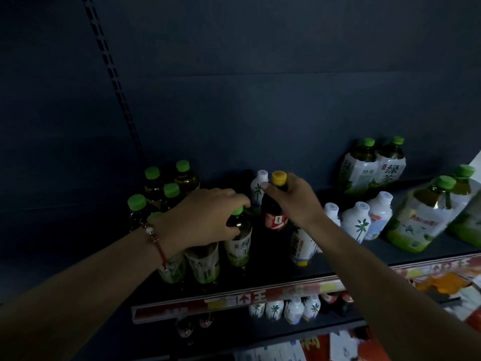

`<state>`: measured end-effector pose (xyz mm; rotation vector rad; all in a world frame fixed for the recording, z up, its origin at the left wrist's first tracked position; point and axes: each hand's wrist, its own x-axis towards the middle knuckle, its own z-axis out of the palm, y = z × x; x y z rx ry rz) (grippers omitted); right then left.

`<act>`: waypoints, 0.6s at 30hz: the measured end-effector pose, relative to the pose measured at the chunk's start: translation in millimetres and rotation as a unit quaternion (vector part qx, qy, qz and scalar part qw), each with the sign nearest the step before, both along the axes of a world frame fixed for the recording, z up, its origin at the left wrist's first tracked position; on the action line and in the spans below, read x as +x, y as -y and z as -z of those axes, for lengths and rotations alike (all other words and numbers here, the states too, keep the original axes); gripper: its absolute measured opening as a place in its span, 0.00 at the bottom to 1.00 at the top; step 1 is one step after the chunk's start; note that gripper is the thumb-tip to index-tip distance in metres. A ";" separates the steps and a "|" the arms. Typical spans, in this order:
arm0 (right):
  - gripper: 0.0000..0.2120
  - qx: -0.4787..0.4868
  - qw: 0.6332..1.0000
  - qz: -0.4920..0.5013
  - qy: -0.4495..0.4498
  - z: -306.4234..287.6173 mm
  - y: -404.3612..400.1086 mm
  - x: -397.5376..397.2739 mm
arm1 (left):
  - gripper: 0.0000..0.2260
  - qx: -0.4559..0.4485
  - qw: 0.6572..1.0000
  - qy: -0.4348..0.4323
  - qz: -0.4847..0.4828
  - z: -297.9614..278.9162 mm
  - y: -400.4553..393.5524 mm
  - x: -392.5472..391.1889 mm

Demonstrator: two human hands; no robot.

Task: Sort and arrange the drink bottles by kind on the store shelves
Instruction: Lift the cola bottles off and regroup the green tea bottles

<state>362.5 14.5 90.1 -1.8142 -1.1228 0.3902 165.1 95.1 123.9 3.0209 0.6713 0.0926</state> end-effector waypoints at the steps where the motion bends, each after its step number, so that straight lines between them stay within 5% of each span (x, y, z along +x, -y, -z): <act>1: 0.15 0.005 1.000 -0.007 0.003 -5.0 2.7 1.3 | 0.26 -0.016 1.000 -0.002 -0.008 -0.1 0.6 1.2; 5: 0.16 0.053 0.997 -0.024 0.059 -47.0 18.9 3.6 | 0.39 -0.143 0.984 0.101 -0.029 -12.8 13.6 10.0; 10: 0.20 0.121 0.981 -0.128 0.081 -141.9 28.6 -18.6 | 0.31 -0.395 0.865 0.308 -0.021 -32.9 34.8 43.4; 13: 0.24 0.144 0.973 -0.179 -0.010 -167.3 18.9 -20.6 | 0.21 -0.449 0.794 0.409 -0.036 -39.8 39.9 59.2; 16: 0.27 0.148 0.953 -0.166 -0.207 -144.2 -12.9 0.0 | 0.14 -0.515 0.700 0.489 -0.072 -45.5 35.4 63.9; 18: 0.20 0.156 0.942 -0.103 -0.280 -98.1 -45.3 20.8 | 0.17 -0.555 0.635 0.525 -0.112 -48.5 27.9 59.3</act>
